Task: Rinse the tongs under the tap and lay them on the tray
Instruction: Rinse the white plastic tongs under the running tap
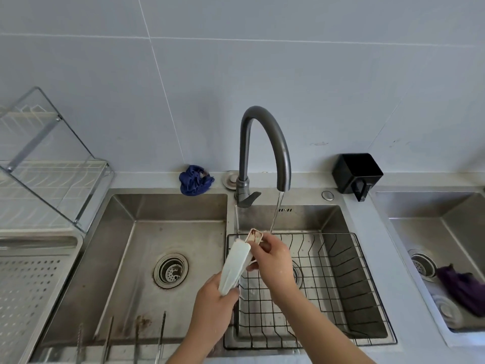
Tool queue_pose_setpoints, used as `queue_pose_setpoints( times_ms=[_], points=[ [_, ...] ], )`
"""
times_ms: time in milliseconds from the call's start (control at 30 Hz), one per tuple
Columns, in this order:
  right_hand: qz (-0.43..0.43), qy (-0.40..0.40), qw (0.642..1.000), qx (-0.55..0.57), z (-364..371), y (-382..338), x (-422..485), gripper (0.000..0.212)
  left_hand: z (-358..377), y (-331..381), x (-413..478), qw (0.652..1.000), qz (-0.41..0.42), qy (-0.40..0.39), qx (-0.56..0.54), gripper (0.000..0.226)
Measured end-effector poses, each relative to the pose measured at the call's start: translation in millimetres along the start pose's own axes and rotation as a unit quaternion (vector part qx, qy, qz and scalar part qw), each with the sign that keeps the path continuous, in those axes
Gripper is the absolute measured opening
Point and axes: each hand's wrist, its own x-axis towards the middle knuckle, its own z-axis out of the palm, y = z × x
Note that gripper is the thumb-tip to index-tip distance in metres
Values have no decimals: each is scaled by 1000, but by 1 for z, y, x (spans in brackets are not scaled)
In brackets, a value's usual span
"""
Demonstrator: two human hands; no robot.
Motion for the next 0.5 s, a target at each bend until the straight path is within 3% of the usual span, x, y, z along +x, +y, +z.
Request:
queue_pose_setpoints(
  times_ms=[133, 300, 500],
  points=[
    [-13, 98, 995, -14, 4, -2, 4, 4, 8, 9, 7, 998, -28, -21, -52, 12],
    [15, 8, 1000, 7, 4, 2, 4, 9, 10, 15, 8, 992, -56, -33, -110, 26],
    [-24, 100, 992, -69, -3, -3, 18, 34, 25, 21, 0, 991, -60, -44, -108, 25]
  ],
)
